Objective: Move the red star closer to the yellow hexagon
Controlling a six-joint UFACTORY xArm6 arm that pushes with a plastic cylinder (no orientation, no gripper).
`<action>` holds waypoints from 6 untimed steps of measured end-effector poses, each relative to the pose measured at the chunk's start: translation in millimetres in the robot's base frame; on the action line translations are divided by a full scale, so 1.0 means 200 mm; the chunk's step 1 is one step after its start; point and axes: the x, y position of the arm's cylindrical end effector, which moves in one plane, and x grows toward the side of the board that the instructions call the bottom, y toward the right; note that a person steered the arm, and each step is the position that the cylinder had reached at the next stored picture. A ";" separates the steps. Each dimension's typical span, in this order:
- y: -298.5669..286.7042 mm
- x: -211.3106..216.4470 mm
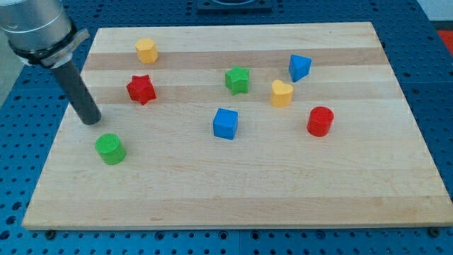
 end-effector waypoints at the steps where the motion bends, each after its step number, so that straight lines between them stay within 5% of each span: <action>1: 0.27 0.00; 6: 0.33 -0.23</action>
